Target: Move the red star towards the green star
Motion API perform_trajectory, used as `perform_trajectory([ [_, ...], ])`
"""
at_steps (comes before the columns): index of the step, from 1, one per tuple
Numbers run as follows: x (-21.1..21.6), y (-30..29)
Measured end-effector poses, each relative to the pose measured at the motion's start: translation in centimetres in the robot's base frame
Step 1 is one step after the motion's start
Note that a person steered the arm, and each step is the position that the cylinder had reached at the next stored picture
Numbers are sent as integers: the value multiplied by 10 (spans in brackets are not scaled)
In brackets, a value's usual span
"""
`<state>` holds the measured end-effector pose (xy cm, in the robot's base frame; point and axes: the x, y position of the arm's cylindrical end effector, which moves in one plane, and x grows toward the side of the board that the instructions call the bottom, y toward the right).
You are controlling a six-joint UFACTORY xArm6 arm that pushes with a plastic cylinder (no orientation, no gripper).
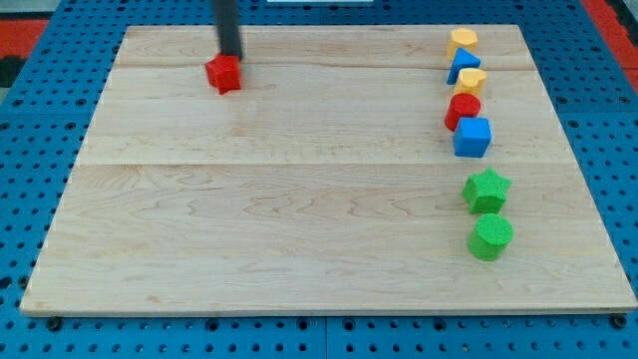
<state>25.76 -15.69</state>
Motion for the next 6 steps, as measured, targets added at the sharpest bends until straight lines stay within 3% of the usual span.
perform_trajectory([
  [1,72,-30],
  [2,80,11],
  [3,28,-54],
  [4,6,-7],
  [5,58,70],
  [6,146,120],
])
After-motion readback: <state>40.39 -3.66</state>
